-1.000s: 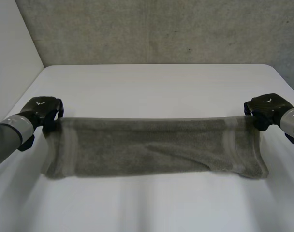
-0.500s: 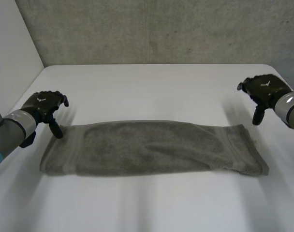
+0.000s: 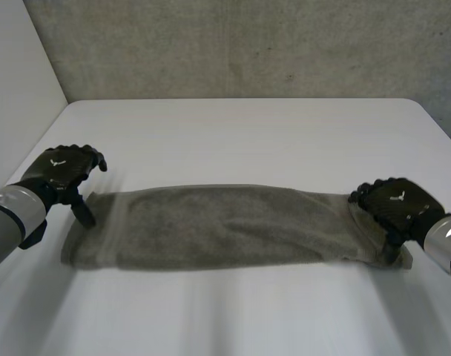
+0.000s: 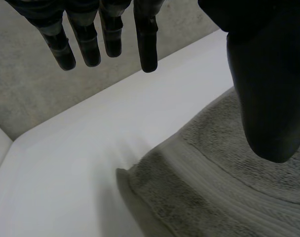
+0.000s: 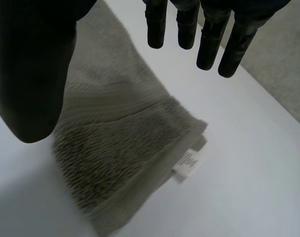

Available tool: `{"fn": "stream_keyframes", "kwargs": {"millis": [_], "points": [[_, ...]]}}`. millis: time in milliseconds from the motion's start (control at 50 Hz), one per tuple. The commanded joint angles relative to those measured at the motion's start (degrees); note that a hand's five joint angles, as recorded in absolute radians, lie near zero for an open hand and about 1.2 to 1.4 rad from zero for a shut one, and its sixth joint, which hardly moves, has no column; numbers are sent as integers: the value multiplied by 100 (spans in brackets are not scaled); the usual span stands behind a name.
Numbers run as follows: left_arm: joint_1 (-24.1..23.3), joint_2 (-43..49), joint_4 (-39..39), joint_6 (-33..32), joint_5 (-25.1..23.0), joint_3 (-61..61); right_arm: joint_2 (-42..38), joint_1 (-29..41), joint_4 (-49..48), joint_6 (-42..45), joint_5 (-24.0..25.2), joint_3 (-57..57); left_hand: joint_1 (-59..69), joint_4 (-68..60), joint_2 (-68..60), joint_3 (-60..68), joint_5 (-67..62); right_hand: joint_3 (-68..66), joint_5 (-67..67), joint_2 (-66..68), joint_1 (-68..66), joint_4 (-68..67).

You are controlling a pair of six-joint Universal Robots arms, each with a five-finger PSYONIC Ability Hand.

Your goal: Fold the towel.

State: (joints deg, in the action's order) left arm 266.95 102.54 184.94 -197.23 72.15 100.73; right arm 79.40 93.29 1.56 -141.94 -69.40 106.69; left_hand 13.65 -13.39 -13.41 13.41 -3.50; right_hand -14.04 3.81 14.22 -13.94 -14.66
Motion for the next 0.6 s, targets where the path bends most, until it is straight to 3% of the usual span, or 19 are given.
{"fn": "stream_keyframes", "kwargs": {"millis": [20, 100, 160, 180, 200, 320, 460, 600], "points": [[-143, 30, 103, 1, 1, 78, -564, 14, -595, 44, -65, 343, -40, 14, 17, -17, 26, -428, 450, 409, -438, -365], [-143, 38, 130, 1, 1, 148, -724, -3, -648, 70, -83, 326, -40, 14, 17, -17, 26, -1522, 1545, 1504, -1532, -1460], [-143, 38, 138, 1, 1, 157, -759, -126, -1007, 105, -187, 264, -57, 31, 34, -33, 42, -5309, 5332, 5291, -5319, -5247], [-143, 38, 138, 1, 1, 157, -759, -126, -1008, 106, -188, 264, -57, 31, 34, -33, 42, -5323, 5346, 5305, -5333, -5261], [-143, 38, 130, 1, 1, 157, -733, -248, -1139, 149, -292, 247, -41, 14, 17, -17, 26, -6583, 6606, 6565, -6593, -6521], [-134, 38, 130, 1, 1, 157, -697, -854, -1334, 754, -741, 80, -57, 31, 34, -33, 42, -6596, 6619, 6578, -6606, -6534], [-108, 30, 130, 1, 1, 148, -636, -1479, -1334, 1379, -882, -349, -57, 31, 34, -33, 42, -6596, 6619, 6578, -6606, -6534], [-108, 12, 130, 1, 1, 157, -337, -1164, -1298, 1292, -1093, -834, -57, 31, 34, -33, 42, -6596, 6619, 6578, -6606, -6534]]}}
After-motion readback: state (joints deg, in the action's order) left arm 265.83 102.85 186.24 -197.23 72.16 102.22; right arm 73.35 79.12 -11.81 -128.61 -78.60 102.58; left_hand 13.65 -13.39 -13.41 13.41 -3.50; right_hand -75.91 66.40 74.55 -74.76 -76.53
